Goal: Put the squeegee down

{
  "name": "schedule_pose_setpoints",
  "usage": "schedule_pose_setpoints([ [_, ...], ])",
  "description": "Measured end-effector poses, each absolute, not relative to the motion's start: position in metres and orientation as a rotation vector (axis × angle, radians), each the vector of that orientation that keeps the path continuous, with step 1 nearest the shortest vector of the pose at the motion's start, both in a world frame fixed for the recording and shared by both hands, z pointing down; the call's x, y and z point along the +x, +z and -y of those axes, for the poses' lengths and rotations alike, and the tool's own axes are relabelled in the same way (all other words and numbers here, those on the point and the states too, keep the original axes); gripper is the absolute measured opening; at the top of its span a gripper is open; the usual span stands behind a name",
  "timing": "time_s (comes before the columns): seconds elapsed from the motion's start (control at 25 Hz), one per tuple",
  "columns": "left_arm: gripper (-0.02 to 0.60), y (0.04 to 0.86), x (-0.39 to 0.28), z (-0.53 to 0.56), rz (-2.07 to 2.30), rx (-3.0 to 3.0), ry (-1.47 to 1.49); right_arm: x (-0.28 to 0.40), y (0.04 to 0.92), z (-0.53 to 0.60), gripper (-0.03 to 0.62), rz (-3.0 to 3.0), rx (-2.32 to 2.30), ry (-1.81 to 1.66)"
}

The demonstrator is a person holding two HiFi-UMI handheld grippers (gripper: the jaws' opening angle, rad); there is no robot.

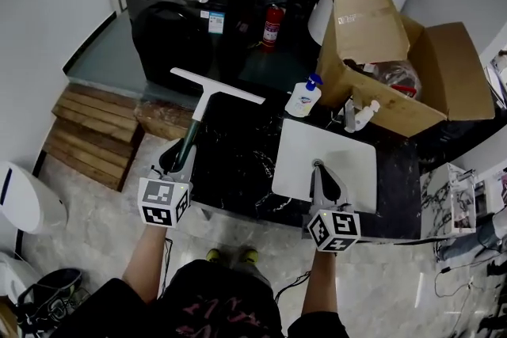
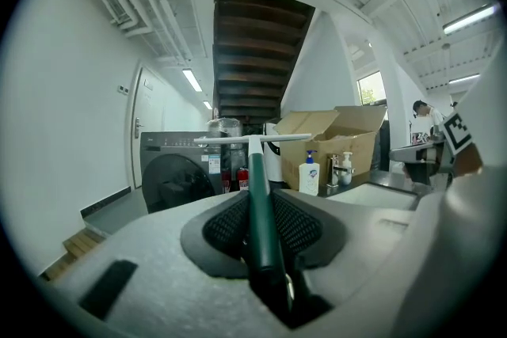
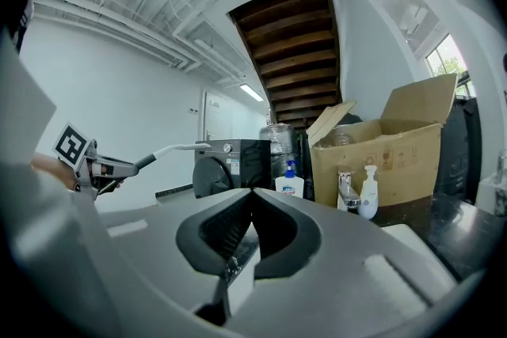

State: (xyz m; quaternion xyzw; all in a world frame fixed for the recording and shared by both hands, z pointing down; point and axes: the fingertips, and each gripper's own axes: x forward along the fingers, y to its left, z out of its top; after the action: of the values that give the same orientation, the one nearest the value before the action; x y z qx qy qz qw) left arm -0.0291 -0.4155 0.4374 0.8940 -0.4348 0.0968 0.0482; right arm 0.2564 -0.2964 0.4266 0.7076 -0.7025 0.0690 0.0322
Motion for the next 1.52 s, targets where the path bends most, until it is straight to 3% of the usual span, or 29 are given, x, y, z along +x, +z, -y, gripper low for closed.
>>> schedule_pose_setpoints([
  [0.84, 0.1, 0.454, 0.027, 0.449, 1.411, 2.615, 0.411, 0.288, 0.454, 0.362, 0.011, 2.33, 1.995, 0.317],
  [1.52, 0.1, 0.536, 0.045, 0.435, 1.307, 2.474, 0.643, 0.296, 0.503, 0.36, 0.011, 2.322, 1.918, 0.458],
])
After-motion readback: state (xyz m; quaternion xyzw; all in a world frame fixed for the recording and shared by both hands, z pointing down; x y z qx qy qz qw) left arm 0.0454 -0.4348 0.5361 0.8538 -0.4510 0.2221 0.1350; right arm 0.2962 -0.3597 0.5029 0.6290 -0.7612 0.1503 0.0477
